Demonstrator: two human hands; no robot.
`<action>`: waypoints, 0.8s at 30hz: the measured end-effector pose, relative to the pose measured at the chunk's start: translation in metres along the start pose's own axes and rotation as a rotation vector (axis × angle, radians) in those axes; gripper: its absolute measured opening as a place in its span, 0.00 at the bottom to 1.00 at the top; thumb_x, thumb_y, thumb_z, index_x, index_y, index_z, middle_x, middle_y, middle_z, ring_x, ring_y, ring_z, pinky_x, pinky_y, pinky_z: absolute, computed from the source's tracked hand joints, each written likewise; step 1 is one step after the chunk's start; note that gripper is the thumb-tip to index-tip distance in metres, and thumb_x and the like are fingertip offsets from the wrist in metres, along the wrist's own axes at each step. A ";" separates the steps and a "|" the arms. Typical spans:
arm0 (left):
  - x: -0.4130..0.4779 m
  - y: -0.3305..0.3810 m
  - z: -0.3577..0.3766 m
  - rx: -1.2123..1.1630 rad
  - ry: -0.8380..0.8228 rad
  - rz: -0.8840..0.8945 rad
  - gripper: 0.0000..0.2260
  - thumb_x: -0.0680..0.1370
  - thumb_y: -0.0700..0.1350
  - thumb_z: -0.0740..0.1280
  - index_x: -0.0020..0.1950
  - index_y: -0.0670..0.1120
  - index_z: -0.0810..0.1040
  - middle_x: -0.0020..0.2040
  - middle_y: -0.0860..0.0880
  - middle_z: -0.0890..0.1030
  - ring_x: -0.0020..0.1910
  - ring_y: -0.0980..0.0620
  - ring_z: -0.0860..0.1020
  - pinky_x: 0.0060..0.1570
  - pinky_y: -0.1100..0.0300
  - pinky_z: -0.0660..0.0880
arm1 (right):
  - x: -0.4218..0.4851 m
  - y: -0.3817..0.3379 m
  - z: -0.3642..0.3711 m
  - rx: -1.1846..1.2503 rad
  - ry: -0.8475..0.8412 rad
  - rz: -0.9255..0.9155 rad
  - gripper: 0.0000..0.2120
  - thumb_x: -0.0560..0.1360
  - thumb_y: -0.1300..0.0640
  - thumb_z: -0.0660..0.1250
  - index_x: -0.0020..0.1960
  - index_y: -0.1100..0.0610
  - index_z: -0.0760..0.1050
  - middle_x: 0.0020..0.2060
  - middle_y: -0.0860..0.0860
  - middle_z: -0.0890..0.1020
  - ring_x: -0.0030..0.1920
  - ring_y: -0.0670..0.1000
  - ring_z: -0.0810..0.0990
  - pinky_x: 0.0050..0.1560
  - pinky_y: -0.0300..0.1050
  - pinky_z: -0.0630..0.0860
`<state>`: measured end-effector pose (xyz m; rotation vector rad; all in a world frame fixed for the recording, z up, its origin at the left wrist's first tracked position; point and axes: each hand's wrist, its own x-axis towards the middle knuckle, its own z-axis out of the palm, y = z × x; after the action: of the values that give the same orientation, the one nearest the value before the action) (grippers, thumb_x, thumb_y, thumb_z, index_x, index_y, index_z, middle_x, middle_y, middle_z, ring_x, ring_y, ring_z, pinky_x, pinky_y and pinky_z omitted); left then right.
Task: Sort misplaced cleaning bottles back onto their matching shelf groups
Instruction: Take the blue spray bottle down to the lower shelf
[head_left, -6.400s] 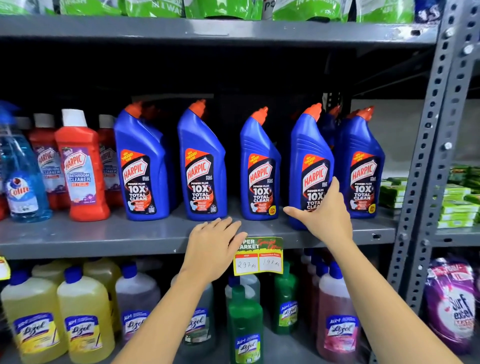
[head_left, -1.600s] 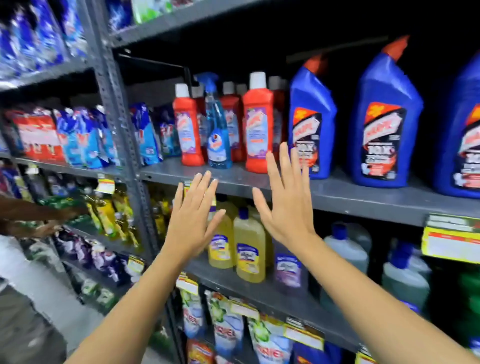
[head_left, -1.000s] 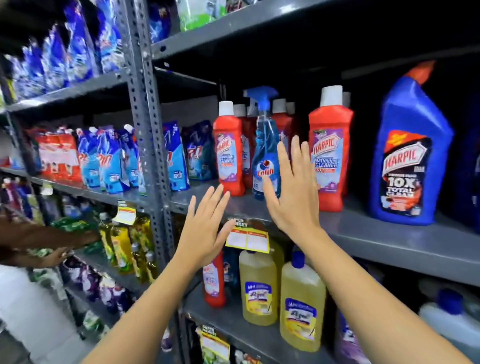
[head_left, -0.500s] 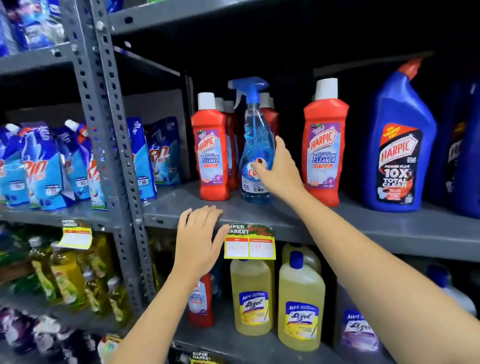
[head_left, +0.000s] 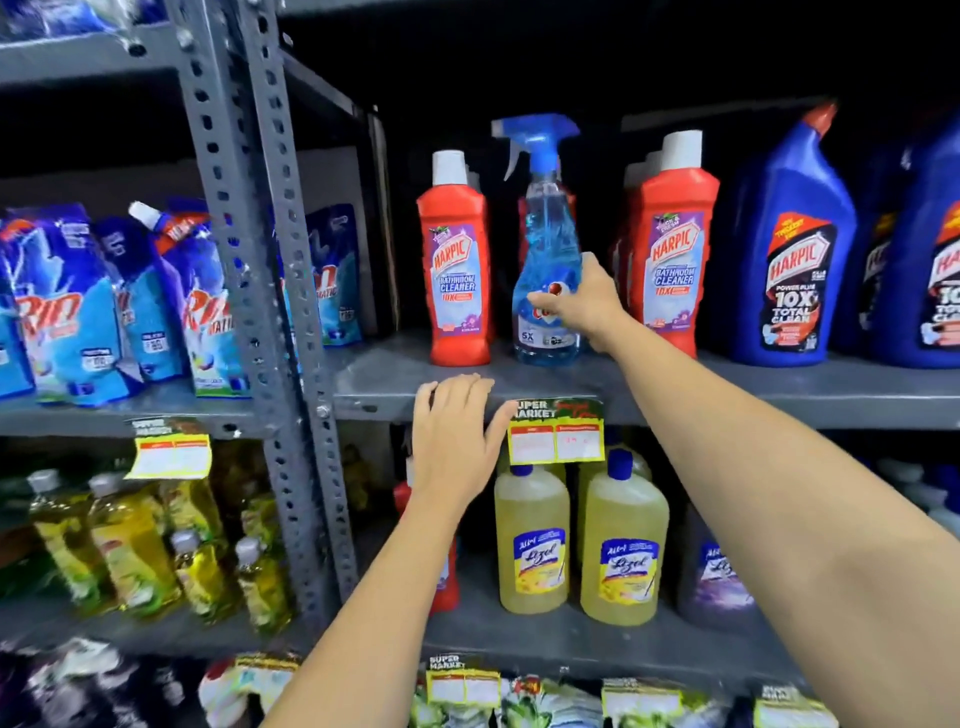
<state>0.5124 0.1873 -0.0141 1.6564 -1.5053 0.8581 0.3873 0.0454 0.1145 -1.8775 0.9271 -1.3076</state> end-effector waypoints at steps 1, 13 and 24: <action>0.000 0.000 0.000 -0.009 0.003 0.000 0.18 0.81 0.55 0.60 0.58 0.43 0.79 0.55 0.47 0.81 0.57 0.46 0.76 0.61 0.47 0.67 | -0.002 0.000 0.001 -0.004 0.003 0.000 0.29 0.68 0.57 0.78 0.62 0.61 0.68 0.58 0.56 0.80 0.57 0.56 0.80 0.60 0.53 0.77; -0.010 -0.013 0.001 -0.065 0.005 0.112 0.20 0.81 0.53 0.59 0.66 0.41 0.74 0.65 0.44 0.77 0.68 0.45 0.70 0.71 0.48 0.56 | -0.056 -0.012 -0.020 0.114 0.063 -0.232 0.24 0.68 0.55 0.77 0.57 0.54 0.70 0.54 0.52 0.82 0.55 0.50 0.82 0.61 0.52 0.78; -0.124 -0.057 0.011 -0.084 -0.236 0.131 0.24 0.82 0.51 0.57 0.75 0.40 0.64 0.78 0.43 0.58 0.77 0.46 0.54 0.73 0.41 0.53 | -0.179 0.006 -0.014 0.286 -0.093 -0.273 0.24 0.67 0.59 0.76 0.58 0.49 0.71 0.55 0.53 0.83 0.56 0.51 0.83 0.59 0.47 0.78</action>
<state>0.5580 0.2440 -0.1306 1.6567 -1.8028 0.6744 0.3281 0.1903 0.0268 -1.8631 0.4188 -1.4128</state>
